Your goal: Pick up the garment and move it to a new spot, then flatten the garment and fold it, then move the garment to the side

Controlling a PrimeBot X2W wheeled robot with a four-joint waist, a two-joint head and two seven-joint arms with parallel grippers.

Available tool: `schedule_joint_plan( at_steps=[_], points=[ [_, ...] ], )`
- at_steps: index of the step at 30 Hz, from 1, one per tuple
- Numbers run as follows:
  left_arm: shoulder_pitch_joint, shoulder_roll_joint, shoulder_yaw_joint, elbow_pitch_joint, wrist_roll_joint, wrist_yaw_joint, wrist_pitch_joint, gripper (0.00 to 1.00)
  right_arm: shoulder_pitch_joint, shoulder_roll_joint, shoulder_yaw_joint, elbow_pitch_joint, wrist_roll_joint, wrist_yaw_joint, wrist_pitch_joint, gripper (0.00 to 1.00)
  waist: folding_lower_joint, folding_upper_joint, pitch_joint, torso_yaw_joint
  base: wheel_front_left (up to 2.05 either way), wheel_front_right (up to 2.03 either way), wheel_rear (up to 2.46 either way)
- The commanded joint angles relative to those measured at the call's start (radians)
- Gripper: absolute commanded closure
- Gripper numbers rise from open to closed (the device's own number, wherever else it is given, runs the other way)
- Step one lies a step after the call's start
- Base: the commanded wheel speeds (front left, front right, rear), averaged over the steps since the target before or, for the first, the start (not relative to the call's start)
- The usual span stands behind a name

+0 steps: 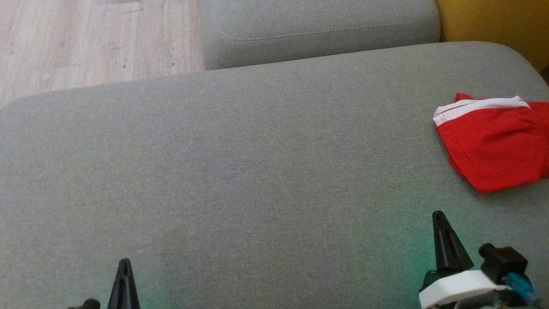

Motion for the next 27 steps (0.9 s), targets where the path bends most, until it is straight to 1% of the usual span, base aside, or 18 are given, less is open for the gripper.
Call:
schedule_joint_plan(
  at_steps=[1, 27],
  points=[
    [-0.030, 0.002, 0.013, -0.029, -0.021, -0.005, 0.003, 1.00, -0.040, -0.010, -0.003, -0.030, 0.027, 0.001, 0.002, 1.00, 0.0000, 0.0000, 0.000, 0.000, 0.00, 0.00, 0.00],
    [-0.090, 0.002, 0.036, -0.032, -0.332, -0.025, 0.081, 1.00, -0.077, -0.022, -0.015, -0.033, 0.383, 0.003, 0.067, 1.00, 0.0000, 0.0000, -0.007, 0.013, 0.00, 0.00, 0.00]
  ],
)
